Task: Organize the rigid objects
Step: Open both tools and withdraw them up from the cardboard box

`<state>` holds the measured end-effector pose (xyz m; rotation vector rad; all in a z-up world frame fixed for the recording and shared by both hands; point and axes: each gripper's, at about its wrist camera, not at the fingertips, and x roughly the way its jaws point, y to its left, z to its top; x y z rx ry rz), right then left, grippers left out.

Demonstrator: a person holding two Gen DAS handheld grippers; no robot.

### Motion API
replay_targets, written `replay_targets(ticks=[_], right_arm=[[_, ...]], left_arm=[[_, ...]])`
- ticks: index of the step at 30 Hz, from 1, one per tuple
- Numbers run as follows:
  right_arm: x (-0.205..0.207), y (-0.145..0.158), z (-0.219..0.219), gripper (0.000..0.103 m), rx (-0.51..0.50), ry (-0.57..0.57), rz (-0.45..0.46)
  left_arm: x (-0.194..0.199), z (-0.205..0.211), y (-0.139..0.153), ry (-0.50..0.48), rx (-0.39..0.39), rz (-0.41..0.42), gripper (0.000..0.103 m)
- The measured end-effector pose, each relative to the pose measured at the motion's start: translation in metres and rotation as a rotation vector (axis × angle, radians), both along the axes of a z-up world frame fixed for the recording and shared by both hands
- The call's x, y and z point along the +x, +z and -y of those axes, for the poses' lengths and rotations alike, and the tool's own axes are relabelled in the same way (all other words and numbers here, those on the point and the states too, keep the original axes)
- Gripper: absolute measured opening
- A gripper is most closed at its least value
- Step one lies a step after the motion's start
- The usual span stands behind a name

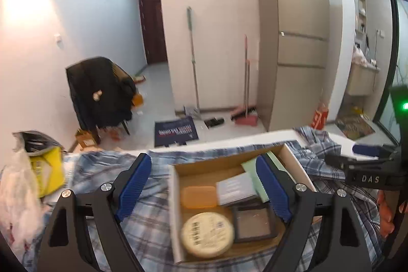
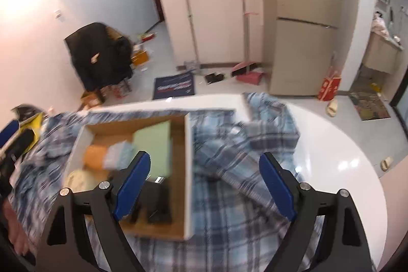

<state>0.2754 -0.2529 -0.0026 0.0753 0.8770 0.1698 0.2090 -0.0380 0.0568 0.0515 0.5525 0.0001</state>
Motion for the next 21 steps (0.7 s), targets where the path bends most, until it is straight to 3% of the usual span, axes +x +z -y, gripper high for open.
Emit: replay_targets(ticks=[3,9,12,14,21], right_arm=[[-0.021,0.003,-0.004,0.086,-0.005,0.05,-0.018],[-0.068,0.007,-0.014,0.086,-0.102,0.148,-0.041],[-0.091,0.017,-0.009,0.086,-0.136,0.139,-0.022],[-0.104,0.022,-0.004,0.087,-0.136,0.132,-0.012],[-0.137,0.015,0.008,0.089,-0.151,0.094,-0.007]], left_arm=[[-0.035,-0.02,0.012,0.006,-0.023,0.071,0.086],[-0.093,-0.046,0.018,0.01,-0.063,0.106,0.093],[-0.121,-0.053,0.017,0.01,-0.068,0.131,0.094],[-0.137,-0.055,0.013,0.006,-0.071,0.15,0.103],[-0.181,-0.063,-0.002,0.004,-0.135,0.222,0.103]])
